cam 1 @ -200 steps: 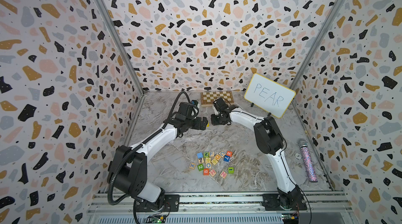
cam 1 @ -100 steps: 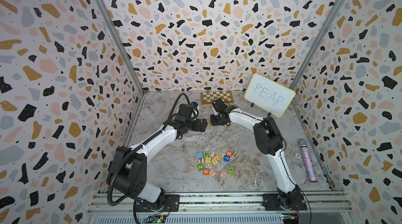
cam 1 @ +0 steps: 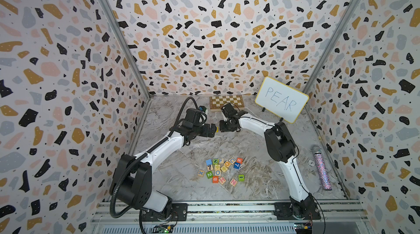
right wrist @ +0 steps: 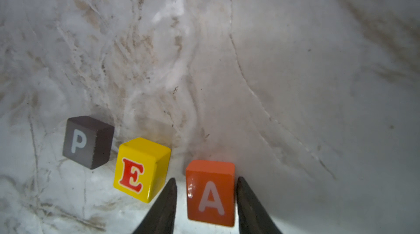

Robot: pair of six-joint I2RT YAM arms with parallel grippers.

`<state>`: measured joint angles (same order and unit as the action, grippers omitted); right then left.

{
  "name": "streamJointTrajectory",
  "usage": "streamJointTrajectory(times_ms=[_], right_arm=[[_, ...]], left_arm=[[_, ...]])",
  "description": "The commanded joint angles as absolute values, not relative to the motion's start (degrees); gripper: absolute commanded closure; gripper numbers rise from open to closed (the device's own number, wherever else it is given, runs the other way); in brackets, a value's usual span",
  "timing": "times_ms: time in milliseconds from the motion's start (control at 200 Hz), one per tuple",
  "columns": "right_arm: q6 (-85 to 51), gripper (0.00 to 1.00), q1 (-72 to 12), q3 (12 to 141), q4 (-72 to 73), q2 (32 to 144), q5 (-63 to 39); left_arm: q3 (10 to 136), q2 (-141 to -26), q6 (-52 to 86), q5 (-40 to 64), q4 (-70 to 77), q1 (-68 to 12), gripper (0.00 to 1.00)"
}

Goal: Spell the uppercase word “pear” with letter blocks
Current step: Place the letter block at the center of the board, then pick up the letter block from the center of the board.

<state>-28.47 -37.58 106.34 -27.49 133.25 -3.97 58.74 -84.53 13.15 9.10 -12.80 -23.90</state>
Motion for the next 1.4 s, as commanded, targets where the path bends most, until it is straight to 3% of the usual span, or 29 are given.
streamJointTrajectory(times_ms=[0, 371, 641, 1187, 1392], right_arm=[[-29.53, 0.54, -37.93, 106.35, -30.02, 130.93, -3.49], [-28.09, 0.44, -37.8, 105.61, -29.19, 125.91, -3.99], [-25.91, 0.43, -37.79, 101.92, -28.27, 119.74, -3.82], [-15.2, 0.43, -37.3, 85.77, -22.02, 105.2, -6.16], [-14.17, 0.43, -37.27, 73.57, -20.34, 96.34, -6.4]], left_arm=[[58.0, -83.14, 13.58, 9.32, -11.15, -23.77, 0.01], [58.1, -82.28, 14.02, 9.61, -11.74, -23.75, 0.01], [57.66, -76.84, 15.63, 10.72, -12.78, -23.87, 0.01], [56.16, -71.58, 14.46, 13.12, -14.57, -26.15, 0.01], [54.01, -68.26, 10.85, 21.32, -14.92, -27.98, 0.01]])
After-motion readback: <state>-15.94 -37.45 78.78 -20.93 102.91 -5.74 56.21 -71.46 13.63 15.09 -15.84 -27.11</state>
